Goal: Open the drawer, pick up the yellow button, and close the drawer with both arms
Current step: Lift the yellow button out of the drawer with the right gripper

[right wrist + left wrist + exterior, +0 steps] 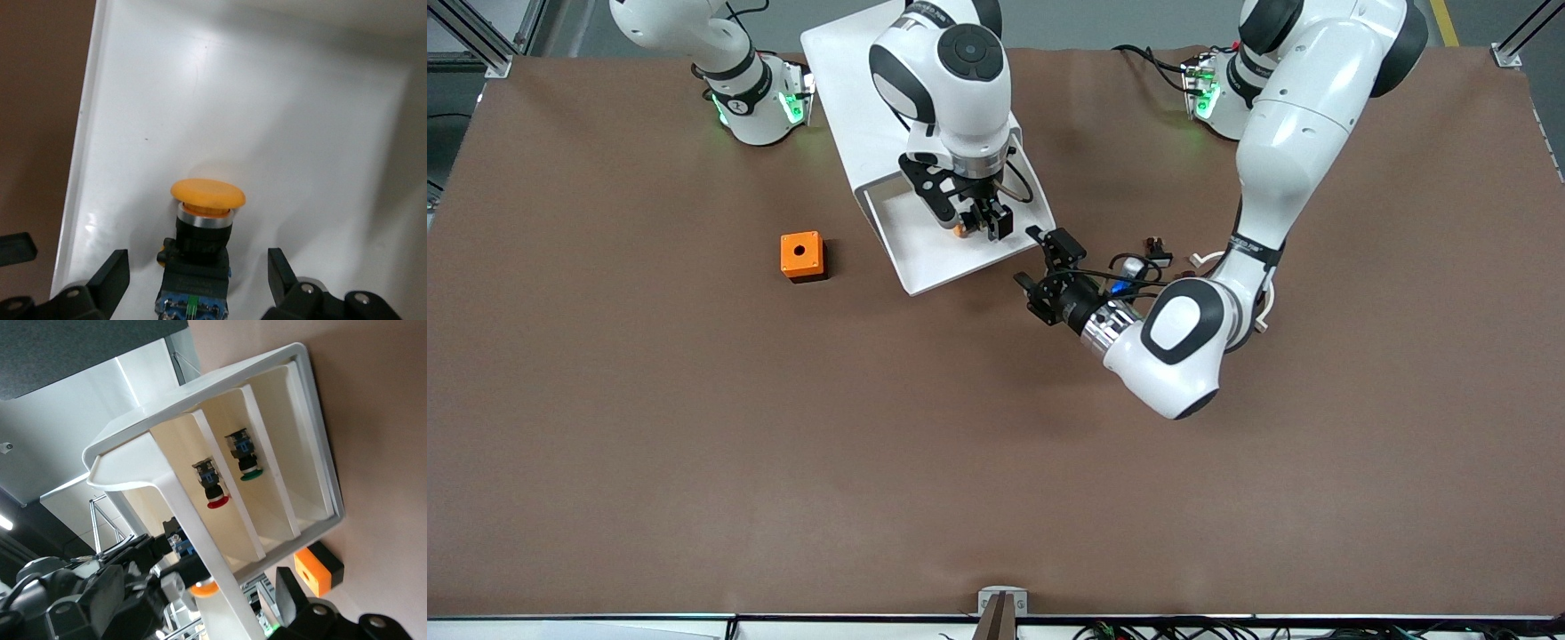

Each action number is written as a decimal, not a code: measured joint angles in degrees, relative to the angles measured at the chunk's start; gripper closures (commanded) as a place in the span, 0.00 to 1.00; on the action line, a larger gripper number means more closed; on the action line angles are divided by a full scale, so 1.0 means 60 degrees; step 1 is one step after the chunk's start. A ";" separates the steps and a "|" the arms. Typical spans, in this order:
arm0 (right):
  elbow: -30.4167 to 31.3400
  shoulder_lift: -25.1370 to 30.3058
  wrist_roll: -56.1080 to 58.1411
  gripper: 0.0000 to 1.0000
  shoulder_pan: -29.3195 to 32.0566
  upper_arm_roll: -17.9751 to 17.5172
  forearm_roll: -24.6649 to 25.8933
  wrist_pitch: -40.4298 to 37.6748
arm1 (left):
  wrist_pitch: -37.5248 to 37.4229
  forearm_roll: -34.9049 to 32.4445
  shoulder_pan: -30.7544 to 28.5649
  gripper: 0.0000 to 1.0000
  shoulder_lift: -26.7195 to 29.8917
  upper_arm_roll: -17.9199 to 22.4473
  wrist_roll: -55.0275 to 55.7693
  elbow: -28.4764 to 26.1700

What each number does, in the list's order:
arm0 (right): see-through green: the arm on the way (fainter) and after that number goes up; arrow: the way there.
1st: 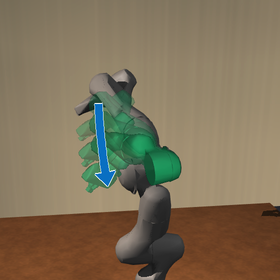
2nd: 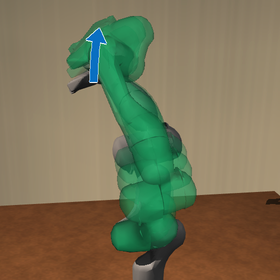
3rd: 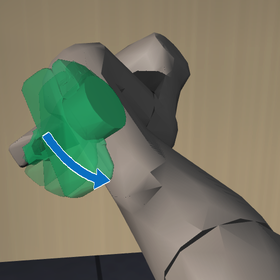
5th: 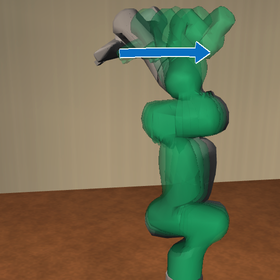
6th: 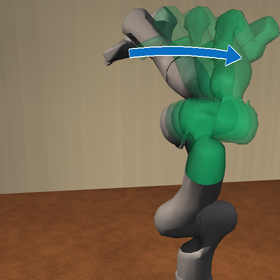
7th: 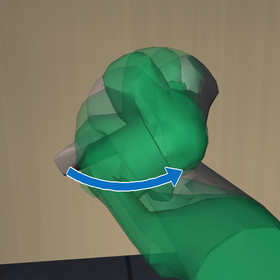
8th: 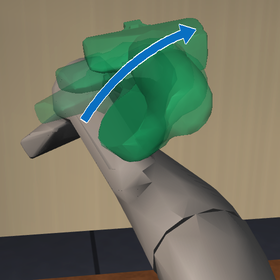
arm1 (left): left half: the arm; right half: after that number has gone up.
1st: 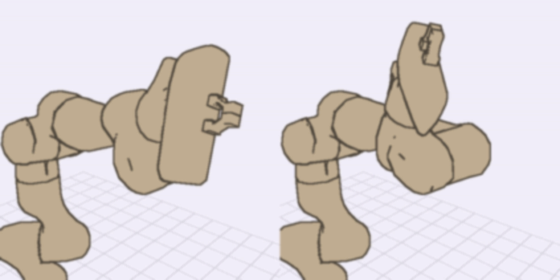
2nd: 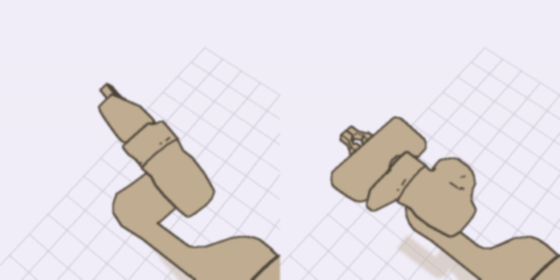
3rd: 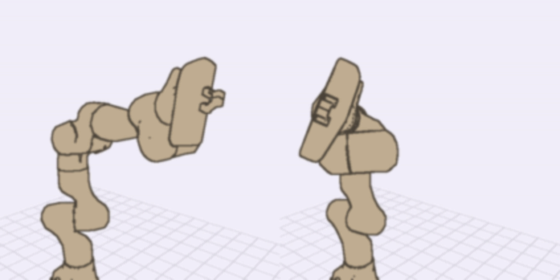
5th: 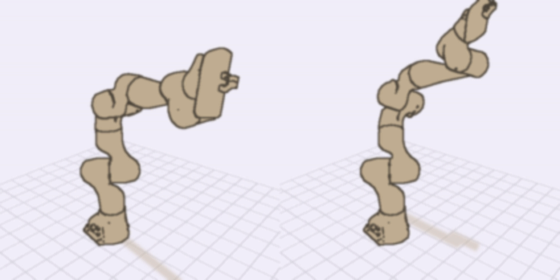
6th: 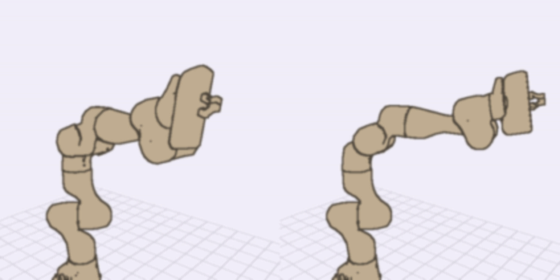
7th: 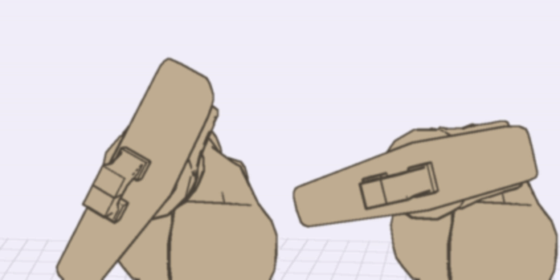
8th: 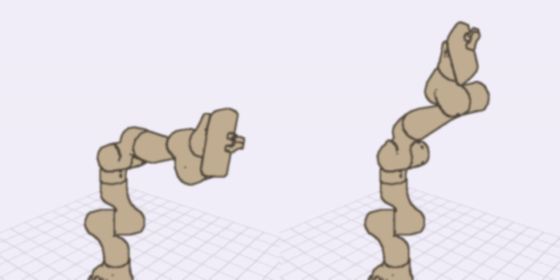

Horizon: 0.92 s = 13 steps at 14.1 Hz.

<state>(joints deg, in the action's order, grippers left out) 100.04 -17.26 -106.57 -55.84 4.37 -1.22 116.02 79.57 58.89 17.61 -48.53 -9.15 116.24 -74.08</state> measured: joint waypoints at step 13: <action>-0.1327 0.0022 0.1976 0.99 0.0826 0.0193 -0.0310 -0.1736 | -0.0437 -0.1738 -0.0173 0.00 0.0781 0.0097 -0.5192 0.1364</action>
<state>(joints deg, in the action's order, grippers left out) 92.08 -17.13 -94.72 -50.88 5.53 -3.08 105.60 76.94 48.46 16.57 -43.84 -8.57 85.10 -65.89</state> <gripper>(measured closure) 0.581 0.000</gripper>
